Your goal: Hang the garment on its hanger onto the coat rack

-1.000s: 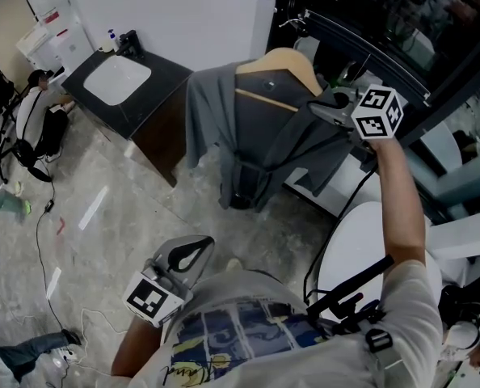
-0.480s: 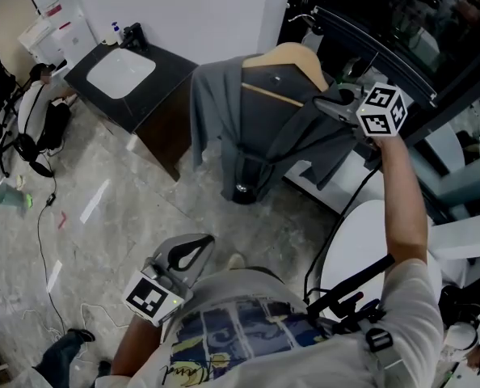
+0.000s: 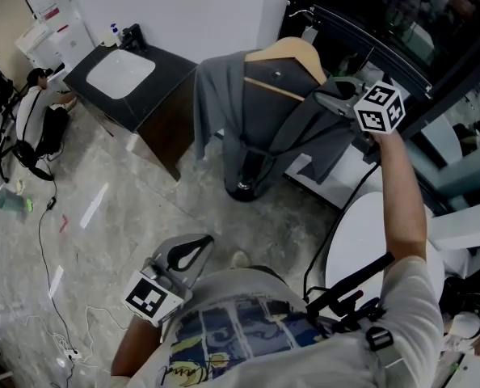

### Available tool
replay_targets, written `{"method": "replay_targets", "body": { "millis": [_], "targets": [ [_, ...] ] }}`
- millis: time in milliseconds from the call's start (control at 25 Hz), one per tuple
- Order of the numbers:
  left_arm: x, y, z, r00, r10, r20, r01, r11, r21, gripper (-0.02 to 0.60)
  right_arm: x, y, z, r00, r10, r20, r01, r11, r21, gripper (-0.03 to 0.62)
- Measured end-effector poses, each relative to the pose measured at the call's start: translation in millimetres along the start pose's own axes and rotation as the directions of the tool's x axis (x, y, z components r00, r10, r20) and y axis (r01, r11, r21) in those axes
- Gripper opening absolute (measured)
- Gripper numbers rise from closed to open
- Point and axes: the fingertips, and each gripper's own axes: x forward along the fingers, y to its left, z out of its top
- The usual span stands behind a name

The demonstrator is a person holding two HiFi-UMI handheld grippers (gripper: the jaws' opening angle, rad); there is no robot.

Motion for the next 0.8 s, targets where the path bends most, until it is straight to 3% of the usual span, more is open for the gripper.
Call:
{"method": "replay_targets", "body": {
  "millis": [200,440,800],
  "targets": [
    [-18,-3,-1,1.0,-0.02,-0.004,0.02,1.0,0.008,0.006,-17,-9,2,0.985,-0.174,0.004,0.174,0.985,-0.01,0.16],
    [-46,-8,-6,0.998,-0.057,-0.003,0.057,0.998,0.018,0.006,-62,-6,12,0.923,-0.379,0.064,0.378,0.926,0.024,0.167],
    [-86,-22,-13,0.991,-0.131,-0.003,0.131,0.991,0.017,0.006,-96,101,-9,0.87,-0.492,0.029,0.492,0.871,0.019,0.145]
  ]
}}
